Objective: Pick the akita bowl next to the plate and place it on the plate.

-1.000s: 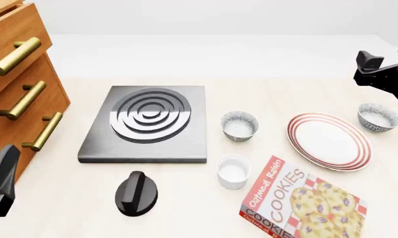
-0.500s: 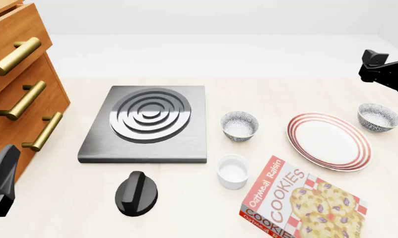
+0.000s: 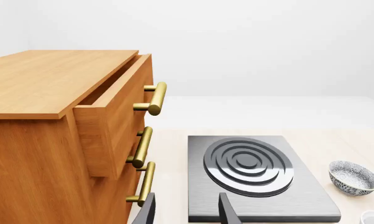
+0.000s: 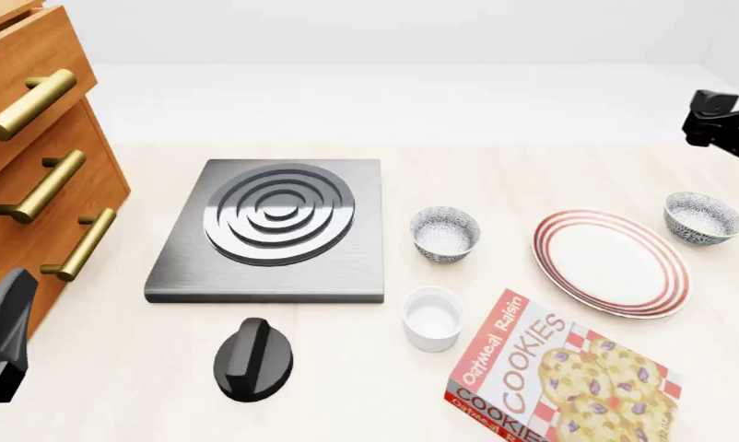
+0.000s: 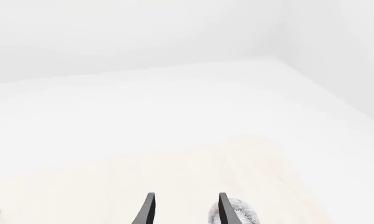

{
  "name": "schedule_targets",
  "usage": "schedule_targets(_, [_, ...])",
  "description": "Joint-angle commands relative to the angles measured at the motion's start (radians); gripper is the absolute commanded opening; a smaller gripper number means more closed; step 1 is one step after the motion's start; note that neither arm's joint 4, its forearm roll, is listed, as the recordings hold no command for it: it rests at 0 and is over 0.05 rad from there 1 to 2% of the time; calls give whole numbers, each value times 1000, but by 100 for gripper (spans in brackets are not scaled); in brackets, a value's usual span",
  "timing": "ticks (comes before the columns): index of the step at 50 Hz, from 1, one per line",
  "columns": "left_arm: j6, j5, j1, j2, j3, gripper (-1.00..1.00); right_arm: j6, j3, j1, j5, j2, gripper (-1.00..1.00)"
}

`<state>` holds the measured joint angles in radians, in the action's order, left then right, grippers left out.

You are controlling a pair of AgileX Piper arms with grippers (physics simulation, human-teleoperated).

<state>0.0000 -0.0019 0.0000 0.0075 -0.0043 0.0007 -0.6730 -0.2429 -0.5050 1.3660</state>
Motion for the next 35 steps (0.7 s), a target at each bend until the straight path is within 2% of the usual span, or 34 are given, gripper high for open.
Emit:
schedule_targets(1, [0, 0, 0, 0, 0, 100, 19, -27, -31, 13, 29, 100])
schedule_targets(35, [0, 0, 0, 0, 0, 100, 70, -115, -120, 58, 109, 100])
